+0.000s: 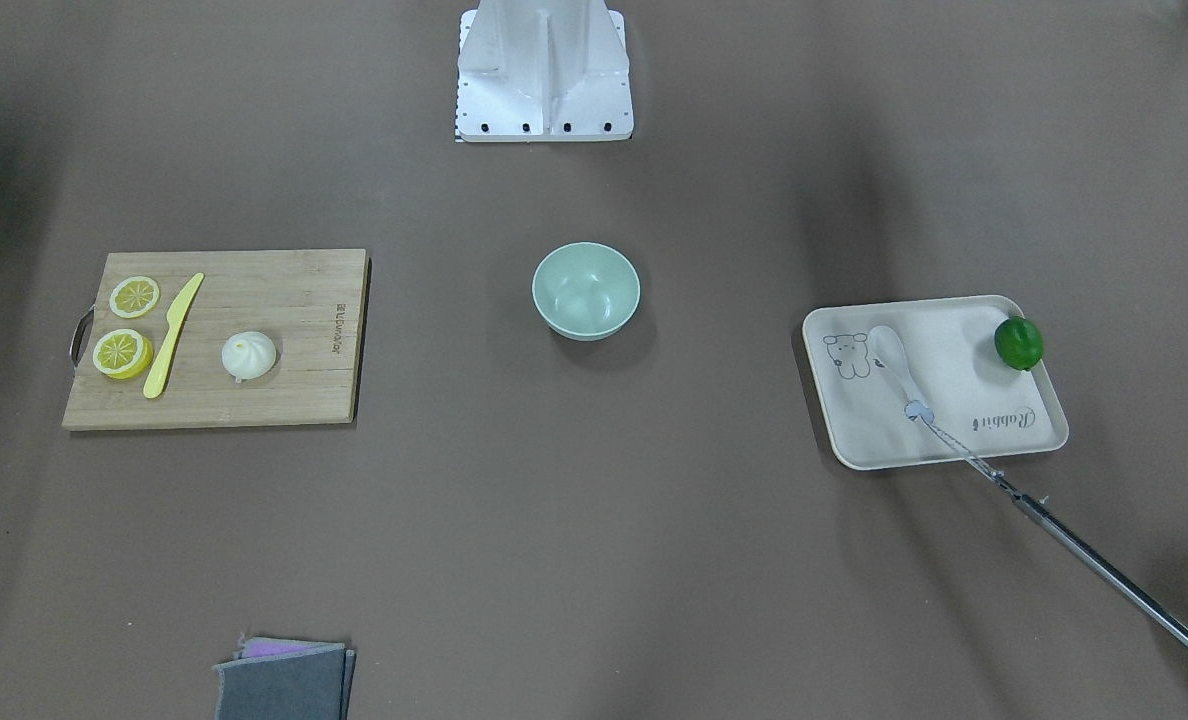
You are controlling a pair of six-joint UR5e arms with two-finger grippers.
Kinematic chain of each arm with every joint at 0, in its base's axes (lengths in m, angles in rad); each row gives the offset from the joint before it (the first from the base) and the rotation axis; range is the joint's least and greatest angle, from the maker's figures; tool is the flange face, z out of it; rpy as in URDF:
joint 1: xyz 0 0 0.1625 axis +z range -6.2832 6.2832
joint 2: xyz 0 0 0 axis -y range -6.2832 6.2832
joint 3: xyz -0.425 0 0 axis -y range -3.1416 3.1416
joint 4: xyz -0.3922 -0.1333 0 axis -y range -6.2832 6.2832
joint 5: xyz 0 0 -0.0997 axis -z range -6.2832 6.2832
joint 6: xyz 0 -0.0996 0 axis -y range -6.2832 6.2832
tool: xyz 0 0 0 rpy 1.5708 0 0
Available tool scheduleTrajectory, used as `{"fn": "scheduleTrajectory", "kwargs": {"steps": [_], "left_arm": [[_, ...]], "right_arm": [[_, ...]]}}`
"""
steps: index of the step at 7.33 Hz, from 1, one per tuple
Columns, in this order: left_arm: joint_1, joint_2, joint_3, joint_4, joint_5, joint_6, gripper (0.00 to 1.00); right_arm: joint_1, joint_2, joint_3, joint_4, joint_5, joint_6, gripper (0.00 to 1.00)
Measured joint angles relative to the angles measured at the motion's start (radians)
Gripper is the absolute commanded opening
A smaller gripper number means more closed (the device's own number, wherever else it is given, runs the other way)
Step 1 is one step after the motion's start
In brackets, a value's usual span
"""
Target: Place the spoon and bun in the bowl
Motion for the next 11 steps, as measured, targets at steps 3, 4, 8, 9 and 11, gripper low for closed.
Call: {"fn": "scheduleTrajectory", "kwargs": {"steps": [3,4,8,9,11], "left_arm": [[0.002,0.0,0.01,-0.003,-0.001,0.005,0.98],[0.002,0.0,0.013,-0.004,-0.001,0.005,0.98],[0.004,-0.007,0.01,-0.034,-0.002,0.001,0.98],[0.004,-0.007,0.01,-0.045,-0.002,0.0,0.98],[0.005,-0.003,0.009,-0.052,-0.002,-0.002,0.98]], "right_arm": [[-0.004,0.0,0.0,-0.001,-0.001,0.001,1.0],[-0.007,0.0,0.0,0.0,-0.001,0.001,1.0],[-0.019,0.003,0.001,0.0,0.001,0.011,1.0],[-0.021,0.005,0.002,0.0,0.003,0.01,1.0],[-0.023,0.008,0.005,0.001,0.007,0.008,1.0]]}}
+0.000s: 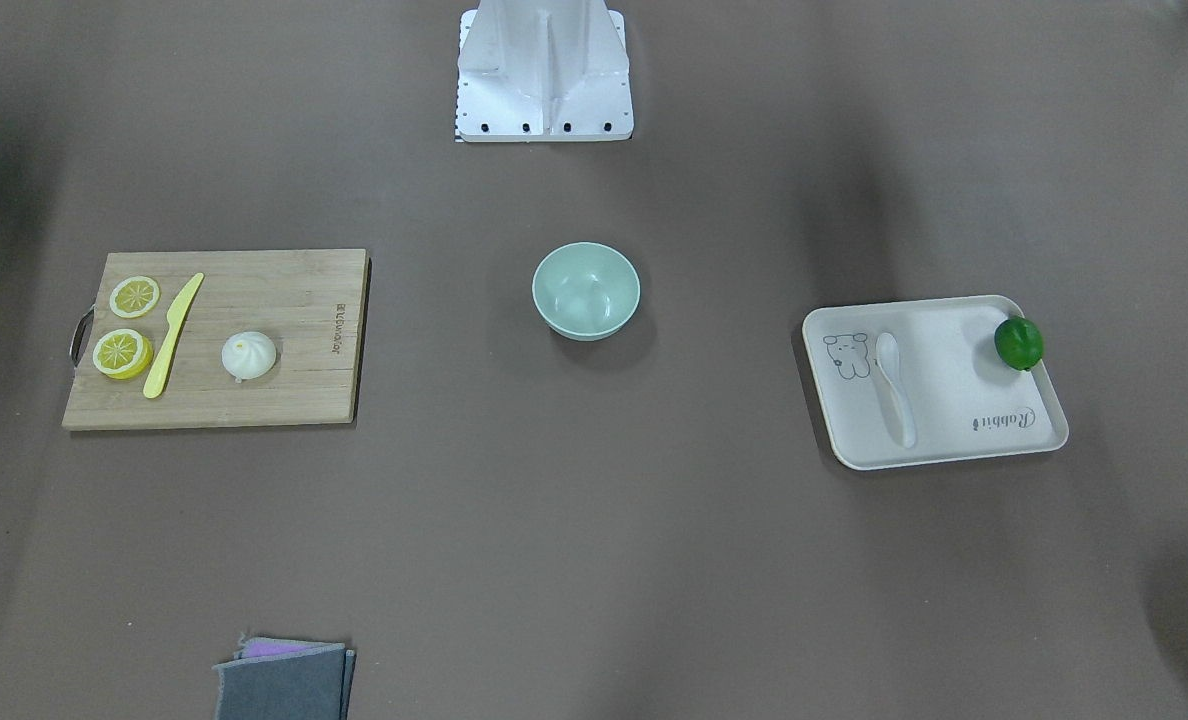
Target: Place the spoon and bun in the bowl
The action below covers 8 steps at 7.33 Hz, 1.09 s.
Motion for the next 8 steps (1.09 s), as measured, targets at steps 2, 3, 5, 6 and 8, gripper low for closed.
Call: {"fn": "scheduleTrajectory", "kwargs": {"steps": [2,3,5,6,8], "left_arm": [[0.008,-0.006,-0.002,-0.006,-0.001,-0.001,0.98],[0.022,-0.011,-0.006,-0.007,-0.001,-0.002,0.98],[0.078,-0.025,-0.014,-0.018,-0.002,-0.08,0.98],[0.152,-0.051,-0.015,-0.054,-0.001,-0.192,0.98],[0.335,-0.134,-0.006,-0.177,0.01,-0.515,0.97]], "right_arm": [[-0.002,-0.002,0.004,0.008,0.042,-0.003,1.0],[-0.006,-0.01,0.005,0.046,0.059,-0.003,1.0],[-0.033,-0.032,0.004,0.161,0.071,0.016,1.0],[-0.058,-0.033,0.005,0.19,0.076,0.067,1.0],[-0.16,-0.014,0.018,0.28,0.076,0.313,0.98]]}}
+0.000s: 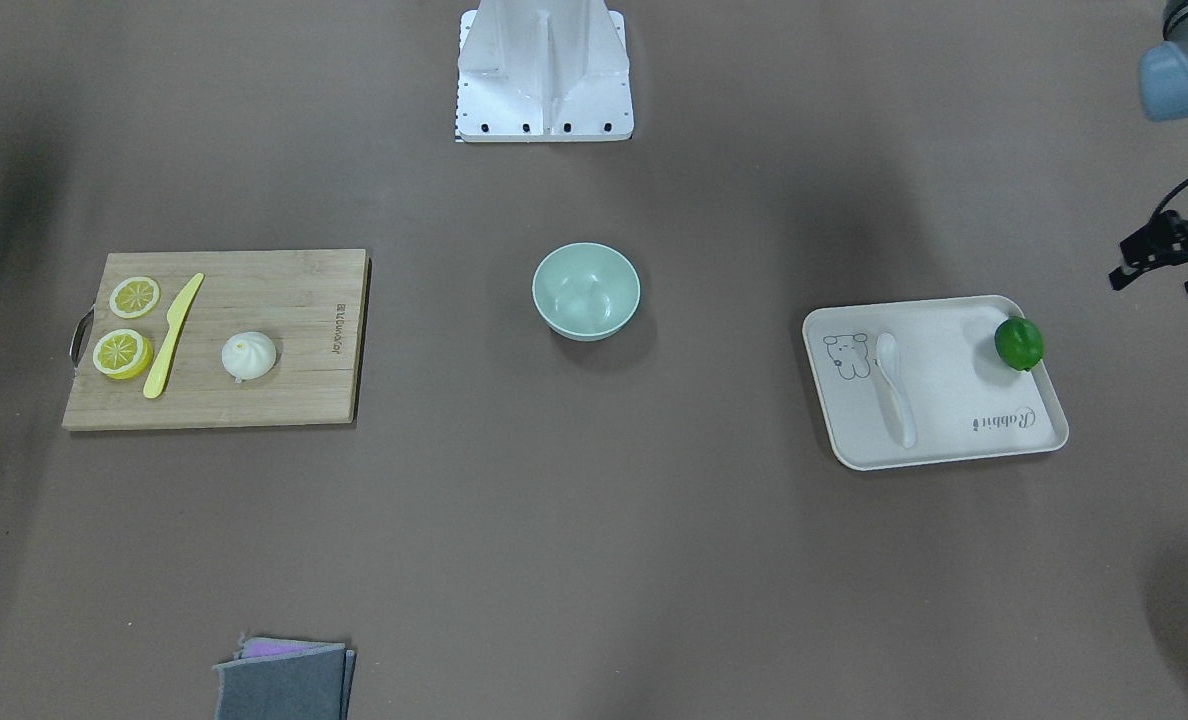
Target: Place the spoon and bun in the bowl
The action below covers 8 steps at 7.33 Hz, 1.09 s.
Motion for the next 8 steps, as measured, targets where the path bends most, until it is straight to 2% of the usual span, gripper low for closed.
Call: {"fn": "scheduleTrajectory", "kwargs": {"steps": [1,3,5,8], "left_arm": [[0.082,-0.054,0.013,-0.032,0.024,-0.125,0.94],[0.219,-0.174,0.087,-0.051,0.102,-0.248,0.82],[0.259,-0.26,0.174,-0.054,0.122,-0.266,0.76],[0.283,-0.318,0.264,-0.056,0.127,-0.263,0.67]], "right_arm": [[-0.063,0.027,0.003,0.045,-0.015,0.136,0.98],[-0.185,0.096,0.006,0.078,-0.07,0.324,0.98],[-0.258,0.135,0.011,0.082,-0.107,0.412,0.98],[-0.297,0.143,0.012,0.083,-0.137,0.428,0.98]]}}
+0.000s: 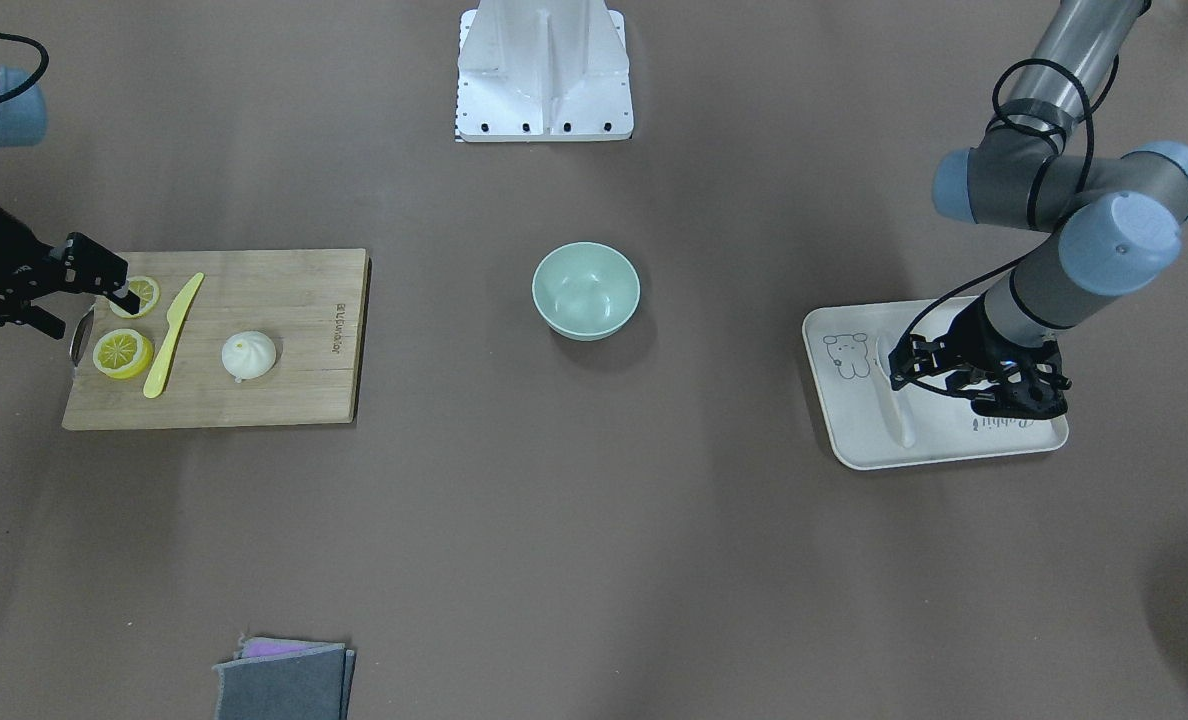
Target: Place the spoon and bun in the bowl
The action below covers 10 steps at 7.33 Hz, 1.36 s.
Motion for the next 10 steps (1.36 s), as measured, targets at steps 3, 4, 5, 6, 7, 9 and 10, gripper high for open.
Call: {"fn": "scheduleTrajectory", "kwargs": {"steps": [3,4,5,6,7,9,10], "left_arm": [[0.02,-0.012,0.029,0.0,0.018,-0.005,0.42],[0.026,-0.013,0.03,0.0,0.025,-0.008,0.33],[0.031,-0.013,0.031,0.0,0.029,-0.01,0.2],[0.035,-0.014,0.031,0.0,0.03,-0.01,0.0],[0.037,-0.014,0.031,0.0,0.031,-0.011,0.0],[0.038,-0.015,0.017,0.001,0.025,-0.013,0.0],[0.038,-0.016,-0.008,0.003,0.021,-0.015,0.0]], "right_arm": [[-0.006,0.001,0.001,0.0,-0.002,0.001,0.98],[-0.007,0.0,0.002,0.0,-0.002,0.001,0.98],[-0.008,0.0,0.001,0.0,-0.002,0.001,0.98],[-0.01,-0.001,0.001,0.0,-0.001,0.001,0.98],[-0.011,-0.001,0.001,0.0,-0.001,0.001,0.98],[-0.011,-0.001,0.002,0.0,0.001,0.001,0.98],[-0.012,0.0,0.006,0.0,0.0,0.002,0.98]]}}
